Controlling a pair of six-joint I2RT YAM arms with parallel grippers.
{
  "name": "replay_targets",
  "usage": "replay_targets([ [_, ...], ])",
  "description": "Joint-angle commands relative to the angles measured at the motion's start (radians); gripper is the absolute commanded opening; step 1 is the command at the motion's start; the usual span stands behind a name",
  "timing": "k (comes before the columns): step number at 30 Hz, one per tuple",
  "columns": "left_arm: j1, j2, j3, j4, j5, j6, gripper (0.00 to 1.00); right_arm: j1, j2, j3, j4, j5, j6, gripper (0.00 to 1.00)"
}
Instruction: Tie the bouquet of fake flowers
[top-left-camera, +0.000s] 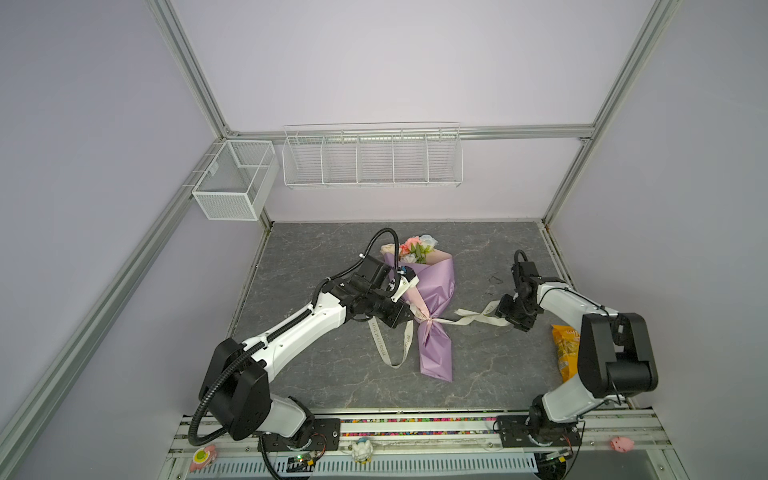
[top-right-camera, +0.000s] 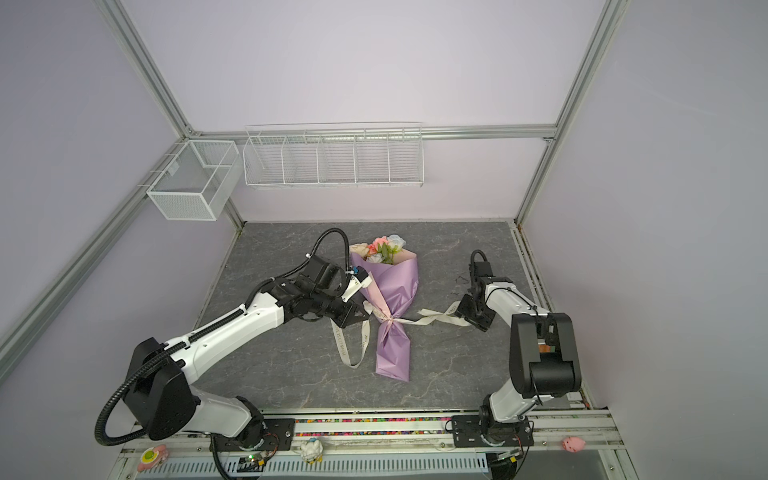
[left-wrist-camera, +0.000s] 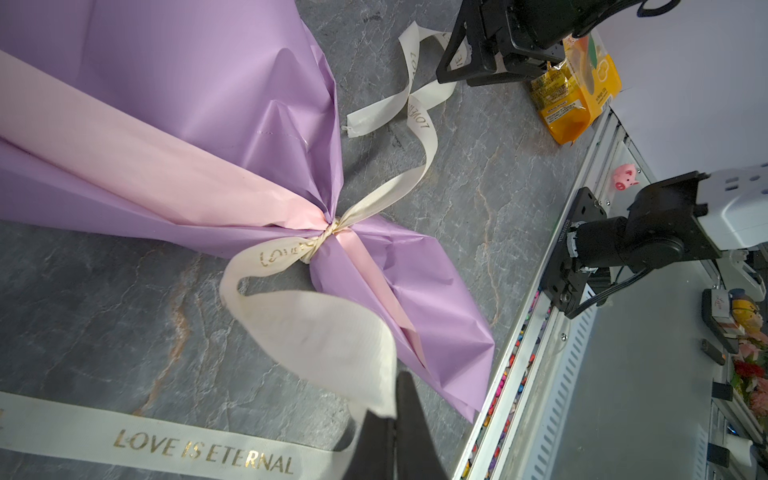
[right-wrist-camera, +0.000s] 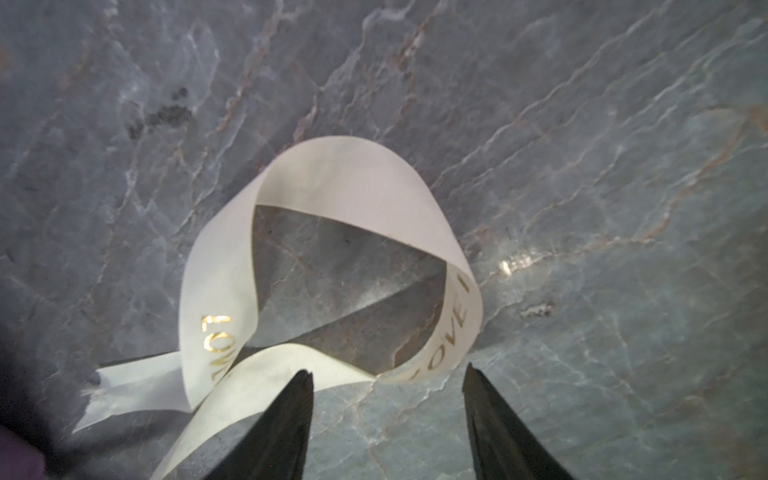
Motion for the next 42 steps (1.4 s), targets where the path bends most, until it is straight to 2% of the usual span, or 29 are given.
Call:
replay_targets([
  [1, -0.004, -0.022, -0.001, -0.007, 0.007, 0.012, 0.0, -0.003, 0.044, 0.028, -0.027, 0.024, -0.029, 0.6],
  [6, -0.004, -0.026, -0.001, -0.01, 0.004, 0.01, 0.0, -0.003, 0.073, 0.041, -0.028, 0.043, -0.05, 0.48],
  [8, -0.004, -0.027, -0.001, -0.012, 0.005, 0.009, 0.0, -0.004, 0.073, 0.042, -0.021, 0.038, -0.051, 0.46],
  [11, -0.004, -0.032, -0.003, -0.01, 0.001, 0.01, 0.0, -0.007, 0.105, 0.053, -0.014, 0.023, -0.061, 0.34],
  [13, -0.004, -0.031, -0.003, -0.014, 0.002, 0.011, 0.0, -0.007, 0.117, 0.053, -0.007, 0.024, -0.062, 0.2],
  [16, -0.005, -0.039, -0.007, -0.023, 0.0, 0.012, 0.0, -0.004, 0.064, 0.033, 0.02, 0.037, -0.06, 0.1],
  [21, -0.005, -0.053, -0.029, -0.001, -0.007, 0.0, 0.0, 0.031, -0.106, 0.049, 0.031, 0.009, -0.057, 0.09],
  [24, -0.007, -0.055, -0.042, 0.014, -0.004, -0.01, 0.0, 0.108, -0.207, 0.107, 0.039, -0.033, -0.039, 0.09],
  [27, -0.009, -0.064, -0.065, 0.05, -0.01, -0.028, 0.0, 0.236, -0.261, 0.191, 0.095, -0.116, 0.011, 0.09],
  [30, -0.016, -0.084, -0.108, 0.131, -0.007, -0.066, 0.0, 0.372, -0.227, 0.306, 0.16, -0.192, 0.053, 0.1],
  [35, -0.022, -0.139, -0.189, 0.256, 0.0, -0.115, 0.0, 0.571, -0.043, 0.543, 0.174, -0.25, 0.082, 0.12],
  [39, -0.027, -0.202, -0.272, 0.365, 0.003, -0.158, 0.0, 0.64, 0.049, 0.616, 0.186, -0.315, 0.094, 0.13],
  [42, -0.03, -0.249, -0.347, 0.469, 0.012, -0.185, 0.0, 0.66, 0.069, 0.613, 0.204, -0.379, 0.09, 0.16],
])
